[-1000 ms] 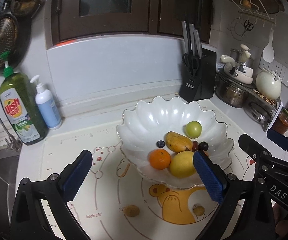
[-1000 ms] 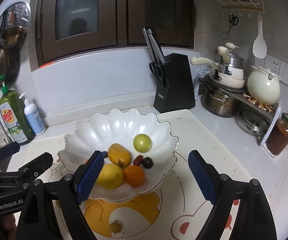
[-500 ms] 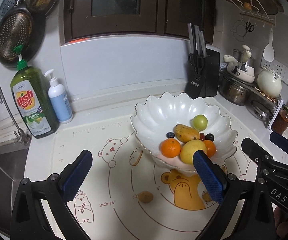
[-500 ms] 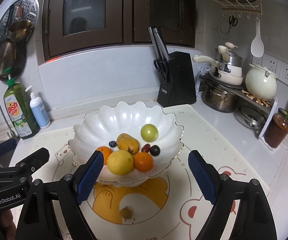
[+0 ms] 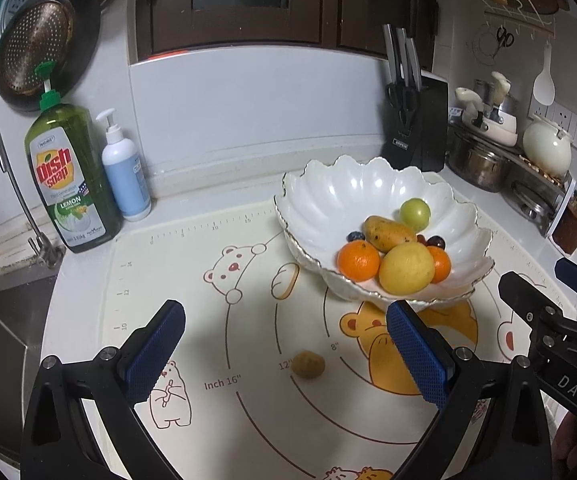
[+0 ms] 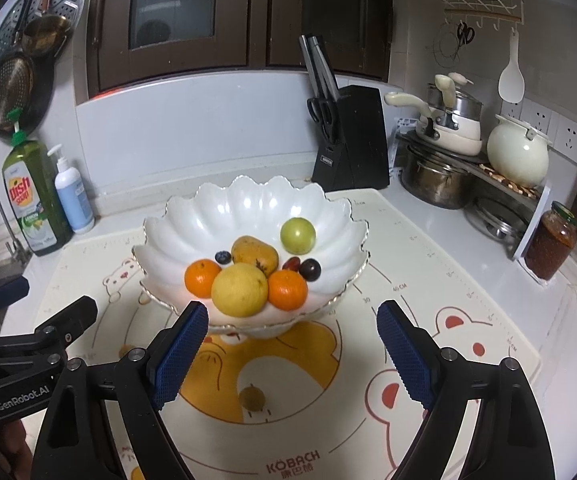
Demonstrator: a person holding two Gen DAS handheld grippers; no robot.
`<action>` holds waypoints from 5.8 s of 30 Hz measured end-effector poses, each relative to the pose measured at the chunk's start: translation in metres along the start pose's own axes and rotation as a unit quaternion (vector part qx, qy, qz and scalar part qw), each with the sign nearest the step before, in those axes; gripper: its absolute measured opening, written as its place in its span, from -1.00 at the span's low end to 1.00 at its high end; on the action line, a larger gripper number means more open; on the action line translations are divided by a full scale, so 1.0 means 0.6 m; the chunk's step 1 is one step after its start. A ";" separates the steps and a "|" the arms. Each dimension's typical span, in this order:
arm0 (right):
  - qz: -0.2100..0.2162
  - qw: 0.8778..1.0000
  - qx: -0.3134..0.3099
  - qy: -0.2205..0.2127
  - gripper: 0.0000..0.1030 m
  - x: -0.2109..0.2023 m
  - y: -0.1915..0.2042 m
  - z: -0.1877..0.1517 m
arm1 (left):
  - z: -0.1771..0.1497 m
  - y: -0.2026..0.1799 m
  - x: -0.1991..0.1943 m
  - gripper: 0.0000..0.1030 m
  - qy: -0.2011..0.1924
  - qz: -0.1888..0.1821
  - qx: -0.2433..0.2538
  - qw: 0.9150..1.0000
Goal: Organize fruits
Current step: 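Move both open grippers back toward the small kiwi on the mat, then close the right gripper on the small brown kiwi, then lift the kiwi with the right gripper and carry it over the bowl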
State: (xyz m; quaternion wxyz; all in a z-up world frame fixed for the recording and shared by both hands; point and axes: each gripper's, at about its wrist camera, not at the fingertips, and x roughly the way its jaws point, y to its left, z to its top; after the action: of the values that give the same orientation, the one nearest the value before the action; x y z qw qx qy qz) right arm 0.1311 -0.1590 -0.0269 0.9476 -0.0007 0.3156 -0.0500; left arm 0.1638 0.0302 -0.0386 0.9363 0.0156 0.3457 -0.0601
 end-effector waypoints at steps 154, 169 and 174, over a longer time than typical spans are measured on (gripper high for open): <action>0.050 0.998 0.016 0.019 -0.54 0.121 -0.074 0.081 | 0.112 -0.088 0.121 -0.45 0.022 -0.066 0.042 0.997; 0.037 0.998 0.028 0.036 -0.54 0.199 -0.089 0.106 | 0.140 -0.097 0.191 -0.45 0.032 -0.052 0.039 0.997; 0.029 0.998 0.028 0.049 -0.54 0.226 -0.089 0.107 | 0.142 -0.094 0.214 -0.45 0.039 -0.042 0.036 0.998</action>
State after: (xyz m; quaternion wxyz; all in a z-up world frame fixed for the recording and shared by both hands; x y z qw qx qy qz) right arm 0.2723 -0.2269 -0.0549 0.9318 0.0377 0.3597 -0.0319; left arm 0.3083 -0.0448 -0.0565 0.9177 0.0371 0.3798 -0.1106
